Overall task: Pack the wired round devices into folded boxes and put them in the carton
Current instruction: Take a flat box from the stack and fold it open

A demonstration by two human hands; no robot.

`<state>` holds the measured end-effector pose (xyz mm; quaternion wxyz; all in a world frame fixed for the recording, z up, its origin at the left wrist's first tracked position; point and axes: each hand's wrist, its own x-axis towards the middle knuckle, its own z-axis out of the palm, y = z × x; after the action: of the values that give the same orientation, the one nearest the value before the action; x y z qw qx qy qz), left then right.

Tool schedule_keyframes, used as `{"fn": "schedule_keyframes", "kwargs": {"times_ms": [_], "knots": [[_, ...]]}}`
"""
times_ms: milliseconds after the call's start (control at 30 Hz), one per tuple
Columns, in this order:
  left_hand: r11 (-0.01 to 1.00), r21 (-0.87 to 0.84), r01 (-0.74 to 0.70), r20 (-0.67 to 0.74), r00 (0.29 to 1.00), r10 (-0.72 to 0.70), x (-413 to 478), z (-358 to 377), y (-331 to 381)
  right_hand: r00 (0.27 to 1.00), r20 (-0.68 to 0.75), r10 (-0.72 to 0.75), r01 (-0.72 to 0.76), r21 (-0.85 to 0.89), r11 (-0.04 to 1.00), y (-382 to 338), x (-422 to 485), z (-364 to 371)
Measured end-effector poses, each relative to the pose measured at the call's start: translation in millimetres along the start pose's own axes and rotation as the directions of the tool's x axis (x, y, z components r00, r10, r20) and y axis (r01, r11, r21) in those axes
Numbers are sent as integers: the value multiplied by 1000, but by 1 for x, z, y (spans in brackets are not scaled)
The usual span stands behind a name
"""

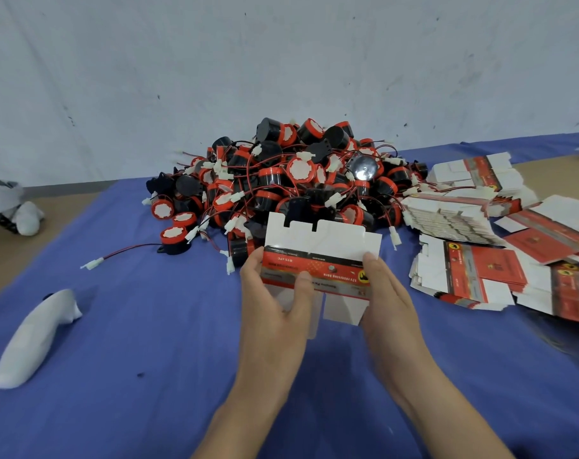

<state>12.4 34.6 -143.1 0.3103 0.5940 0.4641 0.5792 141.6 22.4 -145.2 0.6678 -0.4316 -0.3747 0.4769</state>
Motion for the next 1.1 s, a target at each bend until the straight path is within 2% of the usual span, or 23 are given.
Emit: {"fn": "schedule_keyframes", "kwargs": {"times_ms": [267,433,700,867,1000,1100], "knots": [[993,-44,-113,-11,994,113,-4,5,7,979,-18,203,-197,168,966,-16,1,-4],[984,-15,-175,-27,984,175,-6,7,8,974,33,222,-224,205,953,-29,-1,-7],[983,8,-181,7,983,181,-2,3,3,963,63,262,-269,302,915,-33,-3,-6],[975,79,-207,53,978,203,-2,0,-1,964,75,254,-263,395,880,-31,-4,-11],[966,107,-235,64,971,229,-1,-2,-2,964,95,248,-266,364,892,-29,-6,-11],[964,106,-244,61,969,239,-1,-3,-2,975,50,218,-221,363,905,-27,-4,-9]]}}
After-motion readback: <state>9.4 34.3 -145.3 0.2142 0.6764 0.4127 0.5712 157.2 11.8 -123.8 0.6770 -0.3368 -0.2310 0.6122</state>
